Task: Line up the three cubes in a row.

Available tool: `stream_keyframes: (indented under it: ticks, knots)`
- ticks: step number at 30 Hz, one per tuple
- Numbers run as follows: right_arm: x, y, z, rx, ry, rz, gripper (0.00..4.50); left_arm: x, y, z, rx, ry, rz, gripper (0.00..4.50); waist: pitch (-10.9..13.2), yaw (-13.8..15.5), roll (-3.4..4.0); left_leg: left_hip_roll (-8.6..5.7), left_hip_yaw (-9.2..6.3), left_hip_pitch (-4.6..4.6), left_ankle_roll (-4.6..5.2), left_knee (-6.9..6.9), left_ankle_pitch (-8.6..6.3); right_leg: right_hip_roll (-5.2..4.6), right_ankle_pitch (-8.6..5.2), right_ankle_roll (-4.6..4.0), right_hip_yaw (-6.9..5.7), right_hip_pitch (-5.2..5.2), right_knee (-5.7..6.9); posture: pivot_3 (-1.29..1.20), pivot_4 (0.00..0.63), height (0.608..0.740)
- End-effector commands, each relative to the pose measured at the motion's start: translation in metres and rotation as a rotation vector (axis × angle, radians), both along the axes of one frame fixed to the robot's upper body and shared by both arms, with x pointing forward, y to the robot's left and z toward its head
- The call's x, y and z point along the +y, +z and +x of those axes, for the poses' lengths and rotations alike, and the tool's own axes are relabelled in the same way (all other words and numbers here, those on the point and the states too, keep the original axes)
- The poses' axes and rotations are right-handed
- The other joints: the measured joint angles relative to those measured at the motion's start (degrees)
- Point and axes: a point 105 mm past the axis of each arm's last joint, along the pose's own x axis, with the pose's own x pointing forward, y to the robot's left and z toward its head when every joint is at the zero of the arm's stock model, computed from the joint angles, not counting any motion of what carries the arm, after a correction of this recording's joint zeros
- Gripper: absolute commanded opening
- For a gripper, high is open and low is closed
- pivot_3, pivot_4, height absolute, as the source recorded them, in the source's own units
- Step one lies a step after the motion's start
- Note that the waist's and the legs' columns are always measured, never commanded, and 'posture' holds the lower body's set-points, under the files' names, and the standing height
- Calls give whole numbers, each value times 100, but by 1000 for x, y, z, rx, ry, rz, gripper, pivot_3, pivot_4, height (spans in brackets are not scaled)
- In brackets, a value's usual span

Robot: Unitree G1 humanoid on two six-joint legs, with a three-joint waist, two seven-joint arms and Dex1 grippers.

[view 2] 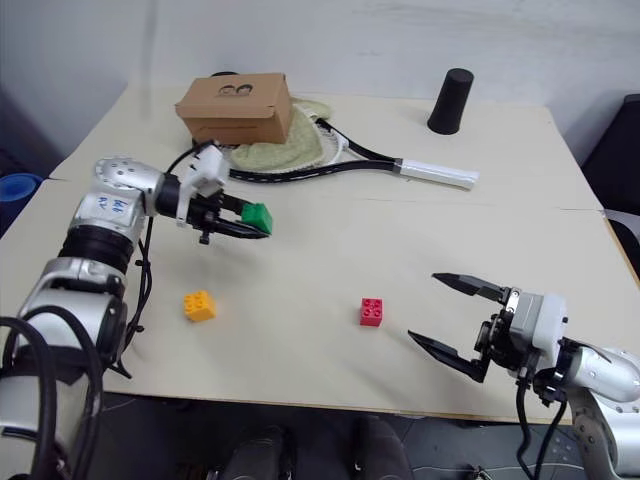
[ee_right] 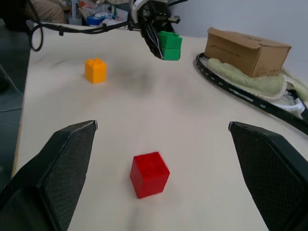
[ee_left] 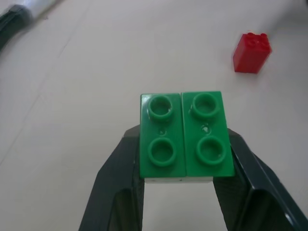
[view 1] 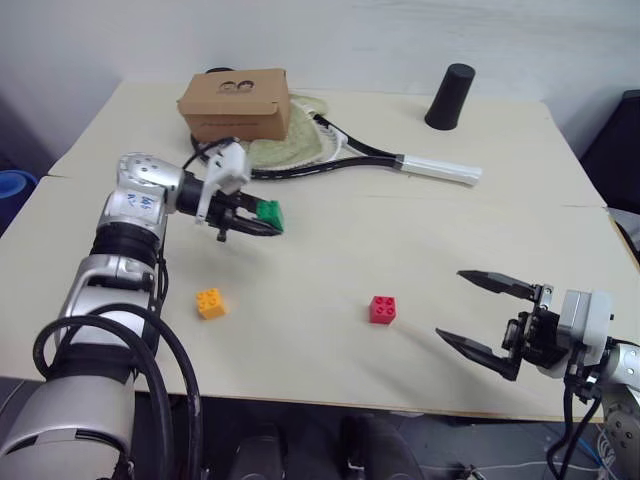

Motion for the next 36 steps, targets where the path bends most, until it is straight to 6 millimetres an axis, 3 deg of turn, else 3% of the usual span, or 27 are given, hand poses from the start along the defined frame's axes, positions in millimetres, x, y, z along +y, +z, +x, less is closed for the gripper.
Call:
stream_keyframes:
  ticks: [1,4,6,15,21,23,28,31,36]
  knots:
    - [-5,7,-9,-16,31,-23,4500,-29,-23,-47,66,-194,75,1521,0,-58,2,3,0,2,-1,0,-1,2,0,0,6,-1,2,0,150,740]
    - [-5,5,-10,-19,21,-15,4500,-40,-55,-56,14,-138,96,1521,1,-98,1,9,-1,4,-7,17,3,12,-1,-1,14,-4,-2,0,150,740]
    - [-4,3,-10,-19,17,-5,4500,-42,-63,-56,-10,-105,96,1521,3,-98,-2,7,-3,23,9,18,0,20,2,-5,27,7,5,0,150,740]
    - [-4,-10,-10,-10,17,19,4500,-39,-79,-43,-68,-20,135,1521,4,-93,-4,13,7,54,3,7,-1,51,5,-8,68,25,3,0,150,740]
    - [2,-10,-5,-21,25,20,4500,-23,-89,-38,-97,-27,224,1521,4,-98,-3,14,18,62,4,7,-3,54,5,-8,81,21,5,0,150,740]
    - [3,-10,-3,-24,26,21,4500,-23,-87,-40,-94,-36,224,1521,4,-110,-3,15,24,67,5,5,-4,55,5,-8,88,22,6,0,150,740]
    - [6,-10,-1,-31,30,29,4500,-36,-66,-50,-75,-45,129,3033,4,-101,-4,20,32,69,1,3,-4,59,5,-9,95,20,8,0,150,740]
    - [5,-11,0,-28,39,33,4500,-35,-45,-52,-77,-27,78,3965,4,-97,-4,20,33,67,1,3,-5,58,5,-9,97,19,8,0,150,740]
    - [0,-16,4,-19,62,37,4500,-22,-15,-56,-99,-25,20,3965,3,-111,-3,23,40,74,0,2,-5,62,5,-9,103,19,9,0,150,740]
